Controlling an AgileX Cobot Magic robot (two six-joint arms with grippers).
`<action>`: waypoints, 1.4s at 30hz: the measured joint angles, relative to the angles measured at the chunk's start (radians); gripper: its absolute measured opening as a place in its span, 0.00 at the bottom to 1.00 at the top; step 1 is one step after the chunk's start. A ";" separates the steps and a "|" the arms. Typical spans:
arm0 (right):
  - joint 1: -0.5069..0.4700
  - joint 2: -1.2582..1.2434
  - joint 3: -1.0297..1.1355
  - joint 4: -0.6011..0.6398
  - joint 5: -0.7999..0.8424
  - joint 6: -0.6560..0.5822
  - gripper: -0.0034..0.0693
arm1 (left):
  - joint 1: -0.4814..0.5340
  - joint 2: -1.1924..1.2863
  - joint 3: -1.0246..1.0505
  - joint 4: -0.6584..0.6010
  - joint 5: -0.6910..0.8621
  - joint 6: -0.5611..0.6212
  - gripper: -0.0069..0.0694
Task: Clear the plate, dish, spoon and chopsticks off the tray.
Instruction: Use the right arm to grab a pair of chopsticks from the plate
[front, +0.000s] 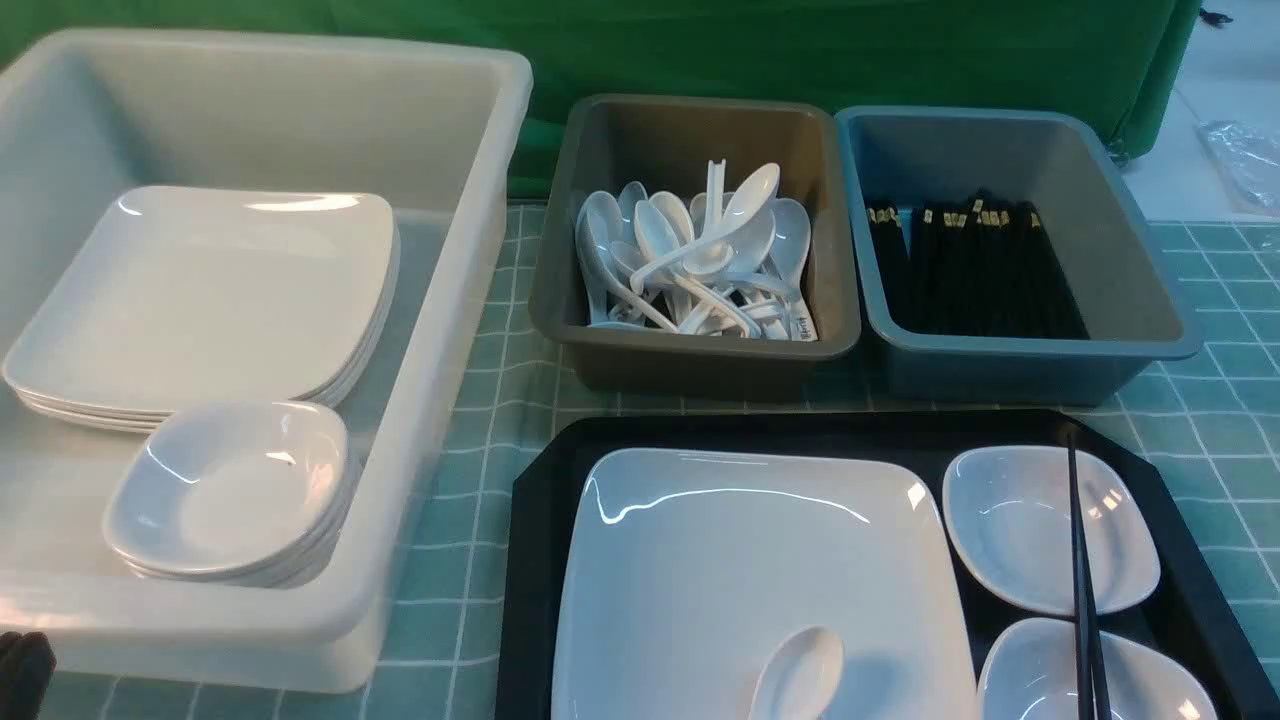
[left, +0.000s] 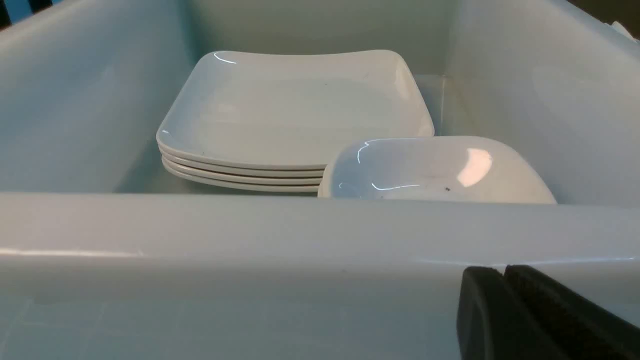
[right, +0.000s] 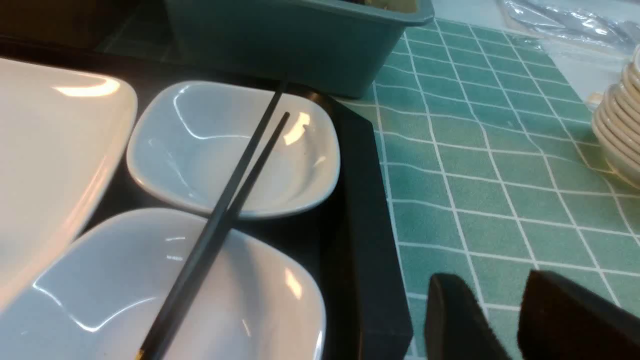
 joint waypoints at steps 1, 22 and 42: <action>0.000 0.000 0.000 0.000 0.000 0.000 0.38 | 0.000 0.000 0.000 0.000 0.000 0.000 0.11; 0.000 0.000 0.000 0.000 0.000 -0.001 0.38 | 0.000 0.000 0.000 -0.262 -0.170 -0.097 0.11; 0.000 0.000 0.000 0.202 -0.538 0.707 0.38 | 0.000 0.000 0.000 -0.491 -0.613 -0.380 0.11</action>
